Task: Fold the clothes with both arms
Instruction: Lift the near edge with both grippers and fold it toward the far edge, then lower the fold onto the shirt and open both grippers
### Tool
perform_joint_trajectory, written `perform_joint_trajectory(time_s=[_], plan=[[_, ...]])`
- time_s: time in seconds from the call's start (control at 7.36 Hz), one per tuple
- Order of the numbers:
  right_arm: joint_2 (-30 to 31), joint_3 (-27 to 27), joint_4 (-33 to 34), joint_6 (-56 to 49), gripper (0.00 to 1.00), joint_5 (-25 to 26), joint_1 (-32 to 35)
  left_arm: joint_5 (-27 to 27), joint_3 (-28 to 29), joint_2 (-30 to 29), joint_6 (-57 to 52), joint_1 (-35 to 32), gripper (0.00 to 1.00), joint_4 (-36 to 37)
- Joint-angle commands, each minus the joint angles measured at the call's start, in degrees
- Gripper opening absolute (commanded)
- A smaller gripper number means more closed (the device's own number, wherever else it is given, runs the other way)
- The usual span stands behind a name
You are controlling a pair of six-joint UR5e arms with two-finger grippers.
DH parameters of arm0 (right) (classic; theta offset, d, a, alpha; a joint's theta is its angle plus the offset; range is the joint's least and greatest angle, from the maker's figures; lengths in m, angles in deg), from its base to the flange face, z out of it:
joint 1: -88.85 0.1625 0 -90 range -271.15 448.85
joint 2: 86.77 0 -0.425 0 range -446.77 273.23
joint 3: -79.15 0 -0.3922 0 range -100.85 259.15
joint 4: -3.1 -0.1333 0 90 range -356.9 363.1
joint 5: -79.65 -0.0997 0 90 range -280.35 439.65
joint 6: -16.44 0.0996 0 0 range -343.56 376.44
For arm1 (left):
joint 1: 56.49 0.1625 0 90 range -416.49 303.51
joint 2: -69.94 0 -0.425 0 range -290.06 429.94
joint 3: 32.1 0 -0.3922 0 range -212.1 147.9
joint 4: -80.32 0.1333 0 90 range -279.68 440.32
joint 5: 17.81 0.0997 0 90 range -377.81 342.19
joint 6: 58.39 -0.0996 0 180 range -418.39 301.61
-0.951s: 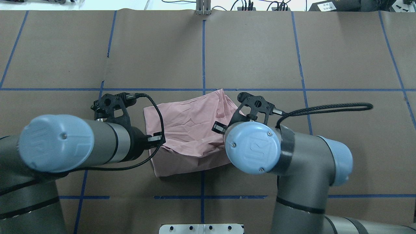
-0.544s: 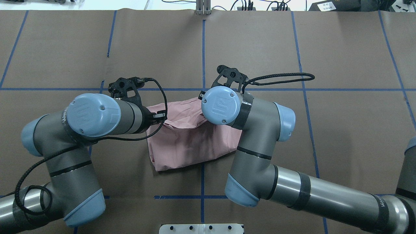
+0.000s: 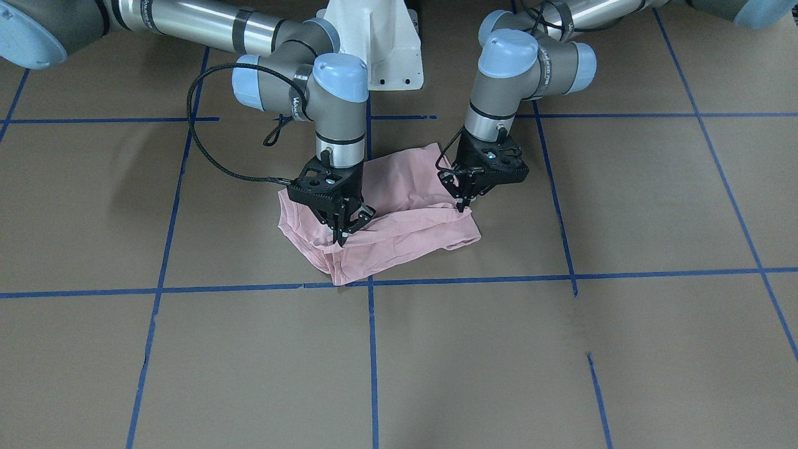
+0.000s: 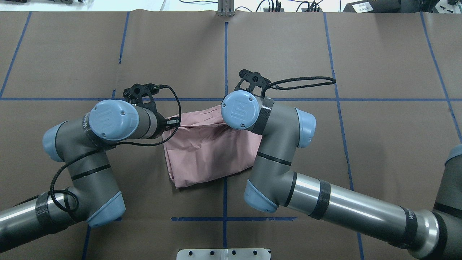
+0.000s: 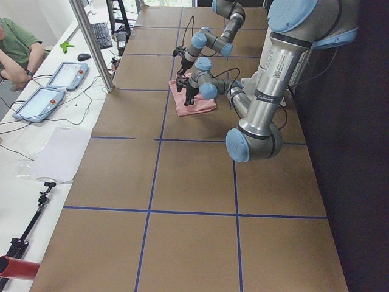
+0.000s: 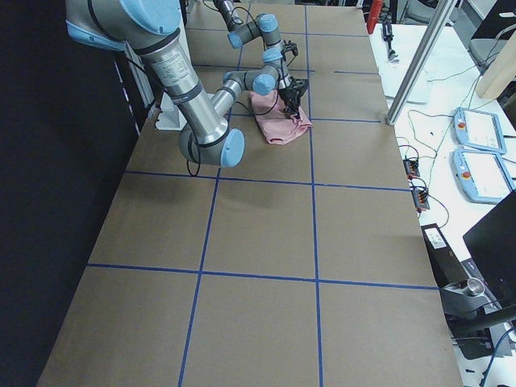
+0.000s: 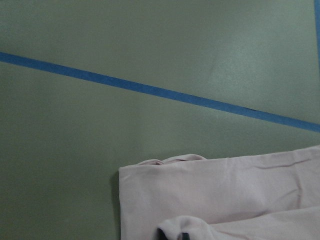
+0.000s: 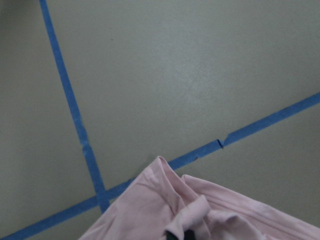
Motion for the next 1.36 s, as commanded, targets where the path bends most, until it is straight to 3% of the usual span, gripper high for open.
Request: perform_joint_trajectory(time_s=[0.0, 0.27, 0.68, 1.22], plan=[[-1.10, 0.38, -0.32, -5.36, 1.00, -0.21, 0.19, -0.40, -0.82, 0.42, -8.24, -1.64, 1.00, -0.55], [-2.60, -0.06, -0.14, -11.67, 1.00, -4.32, 0.11, -8.27, -2.06, 1.65, -18.08, -7.25, 1.00, -0.55], [-2.16, 1.50, 0.03, -21.44, 1.00, -3.64, -3.15, -8.23, -2.76, 2.09, -17.60, -7.45, 1.00, -0.55], [-3.13, 11.85, -0.14, -30.50, 1.00, -3.81, 4.57, -8.23, -2.94, 2.18, -17.42, -7.36, 1.00, -0.55]])
